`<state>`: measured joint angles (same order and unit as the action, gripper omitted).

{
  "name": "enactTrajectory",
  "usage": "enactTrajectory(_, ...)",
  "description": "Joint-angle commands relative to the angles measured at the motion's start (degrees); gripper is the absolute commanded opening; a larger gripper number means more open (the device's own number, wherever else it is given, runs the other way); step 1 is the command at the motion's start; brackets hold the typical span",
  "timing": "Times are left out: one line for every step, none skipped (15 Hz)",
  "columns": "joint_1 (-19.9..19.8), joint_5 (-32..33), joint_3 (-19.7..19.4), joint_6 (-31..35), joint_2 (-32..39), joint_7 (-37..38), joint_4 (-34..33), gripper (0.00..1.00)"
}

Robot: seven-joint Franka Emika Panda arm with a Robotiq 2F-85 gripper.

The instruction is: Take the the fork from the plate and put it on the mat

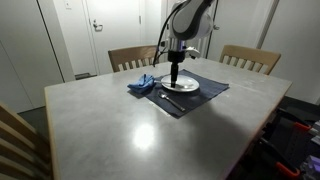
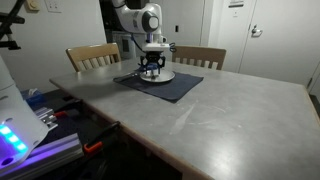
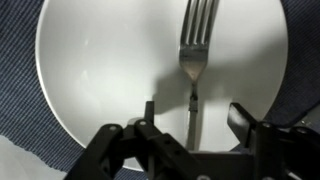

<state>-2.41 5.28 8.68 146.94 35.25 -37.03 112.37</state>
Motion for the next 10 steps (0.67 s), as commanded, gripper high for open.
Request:
enactTrajectory(-0.2, 1.6, -0.8, 2.1, -0.5, 0.8, 1.8, 0.50)
enactTrajectory(-0.2, 1.6, -0.9, 2.2, -0.5, 0.9, 1.9, 0.39)
enactTrajectory(-0.2, 1.6, -1.0, 2.4, -0.5, 0.9, 2.0, 0.31)
enactTrajectory(-0.2, 1.5, -0.9, 2.3, -0.5, 1.0, 2.0, 0.25)
enactTrajectory(-0.3, 1.5, -0.9, 2.5, -0.6, 1.0, 2.0, 0.17)
enactTrajectory(-0.3, 1.4, -0.9, 2.7, -0.7, 1.0, 2.1, 0.11)
enactTrajectory(-0.4, 1.5, -0.8, 3.1, -0.8, 0.8, 2.2, 0.03)
enactTrajectory(-0.4, 1.6, -0.8, 3.5, -0.9, 0.7, 2.5, 0.00)
enactTrajectory(-0.3, 1.8, -1.0, 3.7, -1.0, 0.7, 2.7, 0.00)
enactTrajectory(-0.3, 2.2, -1.1, 3.8, -1.2, 0.5, 3.0, 0.00)
